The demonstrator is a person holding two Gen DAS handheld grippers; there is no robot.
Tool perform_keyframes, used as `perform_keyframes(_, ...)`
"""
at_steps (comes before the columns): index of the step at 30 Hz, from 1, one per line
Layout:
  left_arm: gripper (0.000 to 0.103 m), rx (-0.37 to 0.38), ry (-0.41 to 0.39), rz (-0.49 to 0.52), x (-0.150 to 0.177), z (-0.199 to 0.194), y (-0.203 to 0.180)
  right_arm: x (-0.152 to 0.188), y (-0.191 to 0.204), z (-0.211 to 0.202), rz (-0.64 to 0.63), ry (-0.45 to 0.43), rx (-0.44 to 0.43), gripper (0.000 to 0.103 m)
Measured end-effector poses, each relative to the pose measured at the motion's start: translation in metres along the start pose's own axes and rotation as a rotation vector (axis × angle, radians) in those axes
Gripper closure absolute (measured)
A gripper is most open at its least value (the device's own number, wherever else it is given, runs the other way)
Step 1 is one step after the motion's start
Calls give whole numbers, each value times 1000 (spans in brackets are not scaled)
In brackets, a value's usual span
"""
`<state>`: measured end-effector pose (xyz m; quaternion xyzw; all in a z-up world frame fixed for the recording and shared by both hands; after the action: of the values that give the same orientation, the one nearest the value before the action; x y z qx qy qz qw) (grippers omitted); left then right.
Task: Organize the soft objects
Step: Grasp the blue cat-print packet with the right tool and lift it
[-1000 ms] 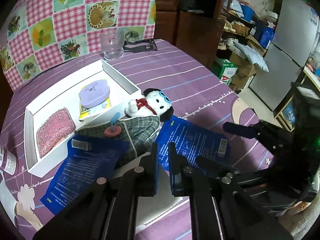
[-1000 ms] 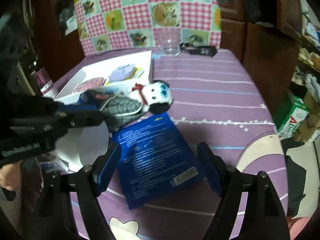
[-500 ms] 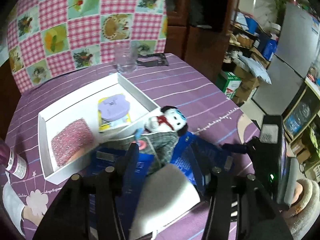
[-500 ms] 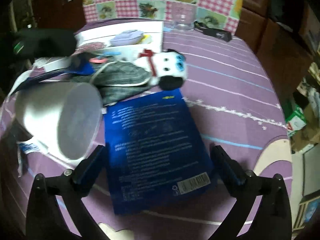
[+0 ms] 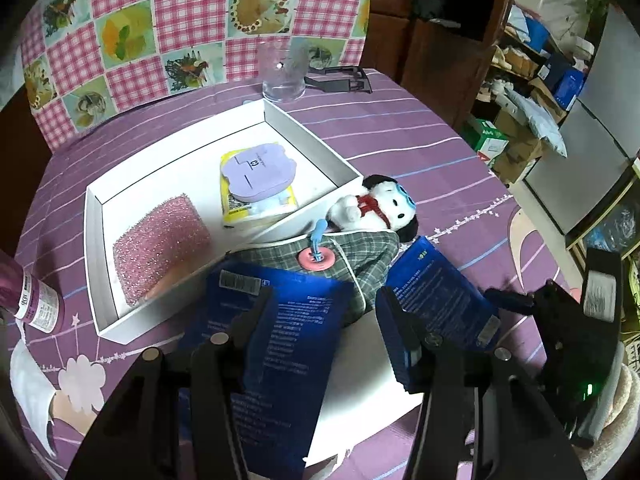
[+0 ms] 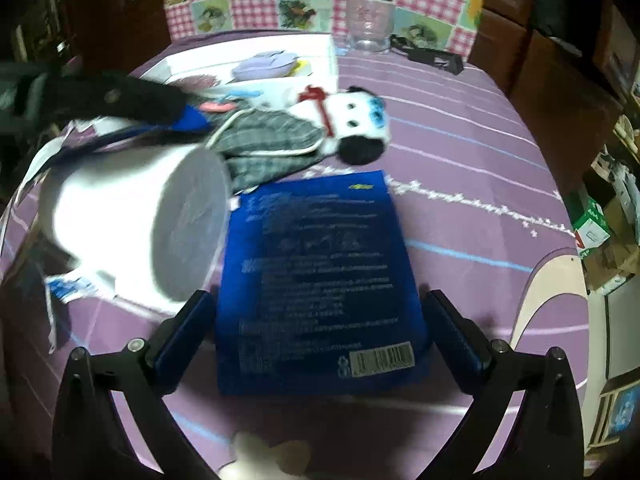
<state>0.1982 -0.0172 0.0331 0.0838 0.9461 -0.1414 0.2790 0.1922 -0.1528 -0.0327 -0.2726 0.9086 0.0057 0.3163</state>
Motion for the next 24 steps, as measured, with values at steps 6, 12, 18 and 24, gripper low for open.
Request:
perform_keyframes(6,52,2,-5,-6,-1,-2,3,1,0,2,-2,16,-2,0)
perform_keyframes(12,52,-11,-2,-17,-3,-1,8,0,-11,0,53,8,33,12)
perform_keyframes(18,52,-8,3,-24,-3,0,9,0,-16,-3,80,-15,54,32)
perform_keyframes(24,52,-13,-2,-22,-3,-1,9,-1,0,-12,41,-64,17,81)
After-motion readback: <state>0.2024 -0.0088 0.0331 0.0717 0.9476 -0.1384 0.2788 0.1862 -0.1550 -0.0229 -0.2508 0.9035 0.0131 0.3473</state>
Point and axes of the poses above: each gripper's, at about its wrist camera, not at the fingertips, and z roughly the way its jaws point, y to its left, x to its underside, the point moved 5 cm from there along z, roughly the way its jaws point, and after that the axes turned 11 degrees about x, right-handed, at the moved point
